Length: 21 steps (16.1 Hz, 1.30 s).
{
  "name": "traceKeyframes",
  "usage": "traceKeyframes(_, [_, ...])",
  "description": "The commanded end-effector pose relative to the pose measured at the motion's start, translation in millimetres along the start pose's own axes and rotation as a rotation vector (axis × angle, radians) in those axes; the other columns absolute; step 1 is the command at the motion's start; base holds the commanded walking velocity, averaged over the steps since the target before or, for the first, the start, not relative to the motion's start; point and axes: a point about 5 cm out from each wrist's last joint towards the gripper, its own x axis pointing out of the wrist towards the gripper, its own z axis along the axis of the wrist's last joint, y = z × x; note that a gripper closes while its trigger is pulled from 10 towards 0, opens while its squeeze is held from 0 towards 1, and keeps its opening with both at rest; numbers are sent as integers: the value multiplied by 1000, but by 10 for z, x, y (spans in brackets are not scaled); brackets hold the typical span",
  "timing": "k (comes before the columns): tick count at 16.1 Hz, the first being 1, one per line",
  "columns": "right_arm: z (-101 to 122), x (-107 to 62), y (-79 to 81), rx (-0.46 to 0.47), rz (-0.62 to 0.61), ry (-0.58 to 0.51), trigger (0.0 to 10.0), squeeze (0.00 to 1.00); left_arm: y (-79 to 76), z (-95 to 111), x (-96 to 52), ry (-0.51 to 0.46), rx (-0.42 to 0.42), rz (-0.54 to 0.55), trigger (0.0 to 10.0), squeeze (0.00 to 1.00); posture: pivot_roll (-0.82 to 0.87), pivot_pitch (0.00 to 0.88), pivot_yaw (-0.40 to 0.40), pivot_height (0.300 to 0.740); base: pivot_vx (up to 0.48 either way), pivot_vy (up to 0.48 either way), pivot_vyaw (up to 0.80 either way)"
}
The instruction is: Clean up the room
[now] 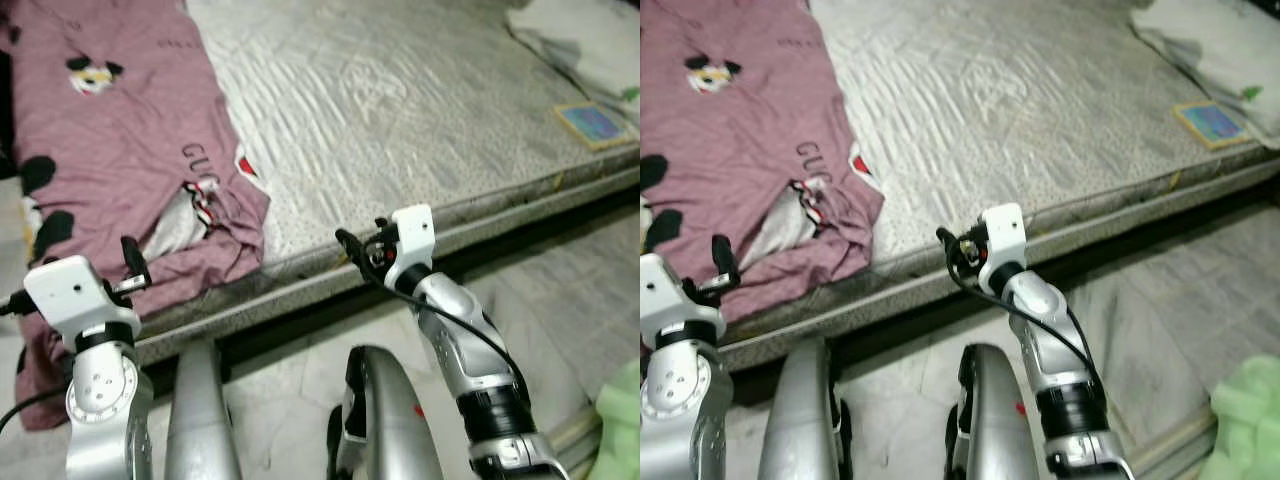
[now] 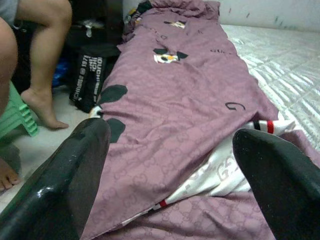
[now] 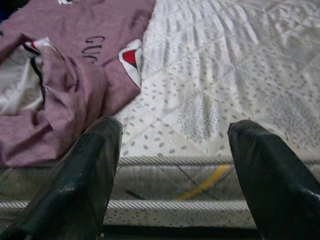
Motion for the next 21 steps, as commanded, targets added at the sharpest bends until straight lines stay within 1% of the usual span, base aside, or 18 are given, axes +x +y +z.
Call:
traceKeyframes(1, [1,-37,-35,9,-8,6,10000,0,56,-44,49,25,1,25,10000,0,-16,186,-103,531,0,0,0])
traceKeyframes(2, [4,-44,-48,11,-16,4,10000,0,59,-44,62,26,0,26,10000,0,-17,189,-104,531,0,0,0])
traceKeyframes(4, [47,-109,-149,-5,-60,-12,10000,0,58,-51,171,39,-19,32,10000,0,-24,198,-110,531,0,0,0])
traceKeyframes(6, [121,-224,-318,-60,-110,-32,10000,0,31,-103,311,73,-51,24,10000,0,-48,208,-116,531,0,0,0])
traceKeyframes(7, [132,-294,-410,-81,-136,-26,10000,0,0,-133,402,90,-52,21,10000,0,-71,214,-121,531,0,0,0])
traceKeyframes(9, [136,-396,-523,-103,-168,-11,10000,0,-56,-168,526,113,-64,1,10000,0,-98,220,-130,531,0,0,0])
traceKeyframes(12, [168,-450,-568,-120,-182,-8,10000,0,-153,-182,693,143,-85,-37,10000,0,-120,228,-131,531,0,0,0])
traceKeyframes(13, [176,-467,-568,-123,-185,-9,10000,0,-191,-204,748,167,-75,-54,10000,0,-128,235,-131,531,0,0,0])
traceKeyframes(15, [179,-507,-547,-126,-188,-6,10000,0,-256,-198,827,177,-69,-90,10000,0,-143,244,-130,531,0,0,0])
traceKeyframes(16, [176,-552,-529,-128,-190,2,10000,0,-289,-197,888,191,-84,-104,10000,0,-164,264,-131,531,0,0,0])
traceKeyframes(18, [170,-602,-522,-131,-194,13,10000,0,-331,-286,935,262,-68,-133,10000,0,-183,280,-132,531,0,0,0])
traceKeyframes(19, [166,-648,-533,-139,-200,23,10000,0,-386,-382,991,328,-45,-166,10000,0,-199,290,-131,531,0,0,0])
traceKeyframes(21, [182,-687,-556,-147,-212,31,10000,0,-442,-472,1060,391,-14,-196,10000,0,-214,293,-129,531,0,0,0])
